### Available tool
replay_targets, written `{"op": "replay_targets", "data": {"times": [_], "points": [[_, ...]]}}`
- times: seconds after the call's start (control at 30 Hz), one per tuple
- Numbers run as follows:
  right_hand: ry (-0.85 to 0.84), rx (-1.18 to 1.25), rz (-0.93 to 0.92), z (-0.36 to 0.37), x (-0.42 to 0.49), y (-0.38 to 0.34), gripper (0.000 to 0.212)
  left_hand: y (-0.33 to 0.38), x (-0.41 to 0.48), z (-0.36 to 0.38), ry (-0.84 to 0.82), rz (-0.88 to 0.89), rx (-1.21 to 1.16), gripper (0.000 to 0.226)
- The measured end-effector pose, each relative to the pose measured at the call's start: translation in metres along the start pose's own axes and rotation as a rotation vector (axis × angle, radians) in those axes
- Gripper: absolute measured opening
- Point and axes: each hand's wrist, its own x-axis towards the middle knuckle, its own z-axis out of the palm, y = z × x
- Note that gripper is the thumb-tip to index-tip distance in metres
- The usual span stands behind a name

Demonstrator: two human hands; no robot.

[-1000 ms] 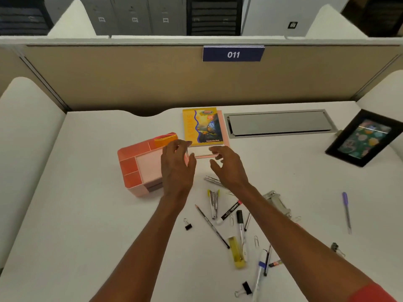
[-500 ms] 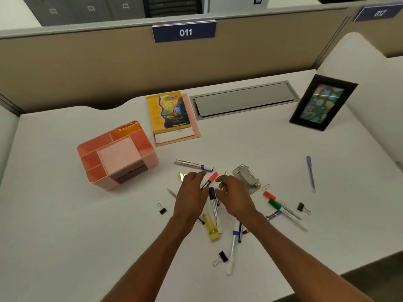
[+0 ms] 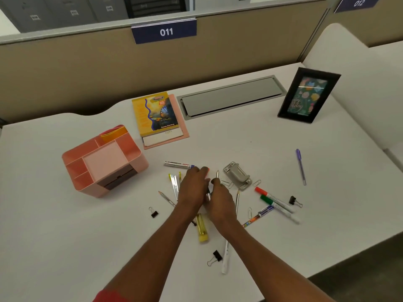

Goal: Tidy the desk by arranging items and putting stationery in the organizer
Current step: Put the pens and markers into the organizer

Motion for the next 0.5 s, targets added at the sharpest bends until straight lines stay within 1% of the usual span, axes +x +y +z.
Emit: {"op": "replay_targets", "data": {"times": [0.07, 0.1, 0.13, 0.2, 0.27, 0.37, 0.5], "points": [[0.021, 0.053, 0.024, -0.007, -0.001, 0.001, 0.048, 0.005, 0.005, -0.004, -0.029, -0.07, -0.039, 0.026], [0.024, 0.061, 0.03, -0.01, -0.001, 0.002, 0.054, 0.006, 0.007, -0.006, -0.018, -0.085, -0.048, 0.025], [0.021, 0.068, 0.033, -0.014, -0.002, 0.004, 0.056, 0.006, 0.008, -0.006, -0.017, -0.096, -0.051, 0.024], [0.005, 0.073, 0.042, -0.019, -0.003, 0.009, 0.055, 0.007, 0.009, -0.005, -0.029, -0.099, -0.062, 0.027], [0.0, 0.095, 0.056, -0.024, -0.001, 0.013, 0.057, 0.006, 0.009, -0.005, -0.021, -0.113, -0.119, 0.038], [0.014, 0.215, 0.062, -0.03, 0.002, 0.01, 0.055, 0.005, 0.005, -0.013, 0.02, -0.147, -0.254, 0.054], [0.044, 0.373, -0.038, -0.041, 0.001, -0.008, 0.055, 0.0, -0.008, -0.041, 0.136, -0.128, -0.403, 0.049]]}}
